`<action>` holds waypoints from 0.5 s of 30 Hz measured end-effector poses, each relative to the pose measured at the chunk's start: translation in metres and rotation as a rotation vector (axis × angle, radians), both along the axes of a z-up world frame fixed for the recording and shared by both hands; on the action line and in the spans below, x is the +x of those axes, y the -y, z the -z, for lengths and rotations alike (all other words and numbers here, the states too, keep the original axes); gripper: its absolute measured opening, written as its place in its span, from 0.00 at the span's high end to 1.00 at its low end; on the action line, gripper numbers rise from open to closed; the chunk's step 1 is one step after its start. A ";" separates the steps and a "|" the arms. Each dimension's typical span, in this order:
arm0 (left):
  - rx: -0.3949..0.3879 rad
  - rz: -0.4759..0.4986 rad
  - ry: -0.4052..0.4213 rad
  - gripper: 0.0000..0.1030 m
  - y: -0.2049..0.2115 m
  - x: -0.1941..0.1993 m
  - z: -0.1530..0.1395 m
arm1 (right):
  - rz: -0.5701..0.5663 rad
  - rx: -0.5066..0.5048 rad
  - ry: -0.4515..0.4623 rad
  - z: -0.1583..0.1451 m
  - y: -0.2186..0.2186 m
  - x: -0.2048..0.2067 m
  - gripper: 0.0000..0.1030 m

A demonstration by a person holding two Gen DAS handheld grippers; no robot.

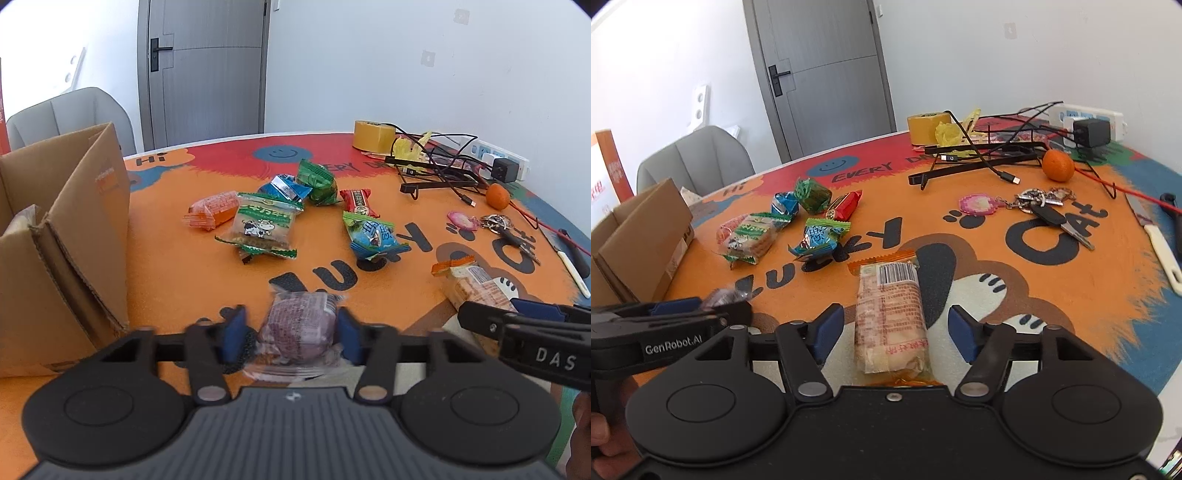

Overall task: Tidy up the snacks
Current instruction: 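Lift purple packet with left tool while right tool lifts bread packet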

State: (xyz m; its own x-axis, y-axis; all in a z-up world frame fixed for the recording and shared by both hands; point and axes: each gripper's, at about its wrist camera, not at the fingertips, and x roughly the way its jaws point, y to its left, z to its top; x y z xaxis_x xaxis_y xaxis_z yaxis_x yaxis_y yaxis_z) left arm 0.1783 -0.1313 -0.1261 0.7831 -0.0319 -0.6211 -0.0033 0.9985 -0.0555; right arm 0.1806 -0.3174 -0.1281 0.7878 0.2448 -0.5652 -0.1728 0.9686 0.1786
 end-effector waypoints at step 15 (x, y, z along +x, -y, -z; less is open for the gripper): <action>-0.069 -0.023 0.033 0.69 -0.019 -0.016 -0.023 | -0.025 0.001 0.057 -0.015 -0.008 -0.008 0.64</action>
